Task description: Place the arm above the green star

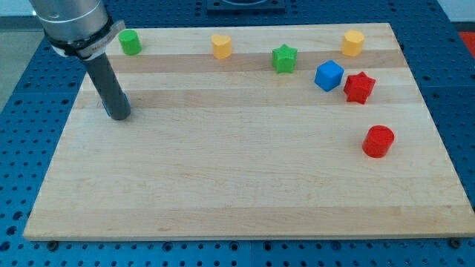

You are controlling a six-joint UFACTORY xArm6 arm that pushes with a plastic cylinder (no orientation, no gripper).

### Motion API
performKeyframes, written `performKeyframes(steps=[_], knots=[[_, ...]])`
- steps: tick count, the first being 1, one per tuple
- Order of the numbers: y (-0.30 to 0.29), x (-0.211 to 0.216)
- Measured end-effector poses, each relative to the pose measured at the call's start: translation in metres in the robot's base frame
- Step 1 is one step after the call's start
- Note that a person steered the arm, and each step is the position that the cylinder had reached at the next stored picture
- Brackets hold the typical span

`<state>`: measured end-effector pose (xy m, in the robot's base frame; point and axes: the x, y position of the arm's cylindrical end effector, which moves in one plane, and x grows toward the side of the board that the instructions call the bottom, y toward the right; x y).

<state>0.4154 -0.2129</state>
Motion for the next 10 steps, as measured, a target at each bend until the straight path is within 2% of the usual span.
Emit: performKeyframes(steps=[1,2,6,8,10], knots=[[0.01,-0.002],[0.075,-0.015],[0.219,-0.135],[0.305,-0.154],[0.315,-0.157]])
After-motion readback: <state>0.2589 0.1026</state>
